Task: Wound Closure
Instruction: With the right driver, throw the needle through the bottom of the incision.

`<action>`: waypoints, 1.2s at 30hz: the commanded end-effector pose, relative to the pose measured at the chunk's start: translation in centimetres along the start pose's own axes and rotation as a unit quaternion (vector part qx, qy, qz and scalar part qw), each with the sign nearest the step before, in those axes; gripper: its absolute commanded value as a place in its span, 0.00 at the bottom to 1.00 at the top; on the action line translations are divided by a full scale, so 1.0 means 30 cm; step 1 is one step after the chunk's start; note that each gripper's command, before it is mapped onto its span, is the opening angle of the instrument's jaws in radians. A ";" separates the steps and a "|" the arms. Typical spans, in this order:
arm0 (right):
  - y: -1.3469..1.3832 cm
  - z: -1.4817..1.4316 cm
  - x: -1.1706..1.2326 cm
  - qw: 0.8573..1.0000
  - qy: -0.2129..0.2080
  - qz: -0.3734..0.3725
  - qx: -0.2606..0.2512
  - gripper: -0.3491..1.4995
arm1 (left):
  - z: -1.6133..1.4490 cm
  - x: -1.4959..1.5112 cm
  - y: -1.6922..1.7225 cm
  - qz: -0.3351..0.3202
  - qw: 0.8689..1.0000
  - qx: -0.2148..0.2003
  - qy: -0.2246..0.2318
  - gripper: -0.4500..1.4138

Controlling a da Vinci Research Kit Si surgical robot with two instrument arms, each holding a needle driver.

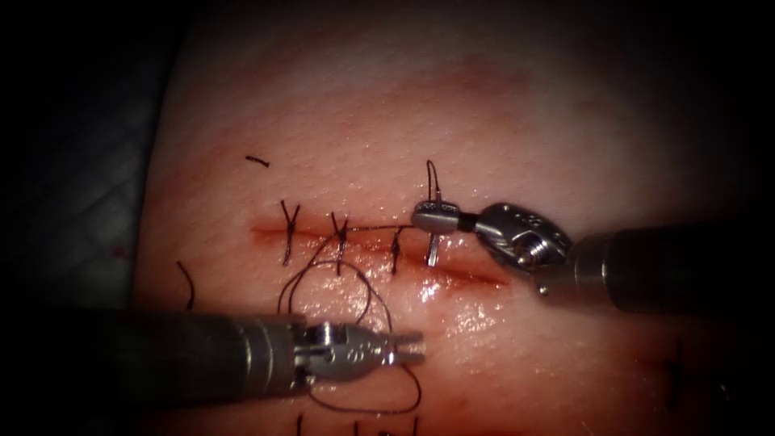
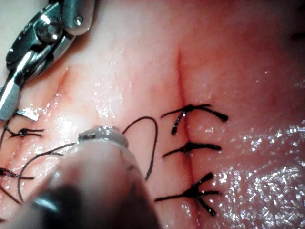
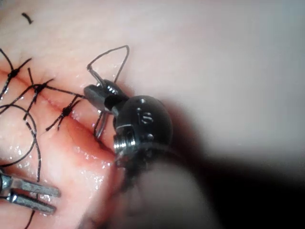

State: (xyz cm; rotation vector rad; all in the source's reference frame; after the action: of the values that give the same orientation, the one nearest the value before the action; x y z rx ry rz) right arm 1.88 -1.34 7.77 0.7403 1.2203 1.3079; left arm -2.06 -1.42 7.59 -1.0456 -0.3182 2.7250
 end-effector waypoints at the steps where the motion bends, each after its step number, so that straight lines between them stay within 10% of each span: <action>1: -0.0010 0.0036 -0.0034 0.999 -0.005 0.038 0.008 0.00 | 0.003 0.000 0.001 0.001 1.000 -0.002 -0.003 0.23; 19: -0.0165 0.0080 -0.0139 0.964 -0.039 0.242 0.107 0.00 | 0.004 -0.004 -0.003 -0.003 1.000 -0.006 0.001 0.23; 36: -0.0255 0.0080 -0.0205 0.891 -0.102 0.419 0.141 0.00 | 0.005 -0.006 -0.004 -0.002 1.000 -0.007 0.002 0.23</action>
State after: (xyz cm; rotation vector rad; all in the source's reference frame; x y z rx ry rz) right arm 2.35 -1.97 7.23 1.6951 0.9411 1.6893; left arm -1.95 -1.34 7.79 -1.0518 -0.3377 2.7202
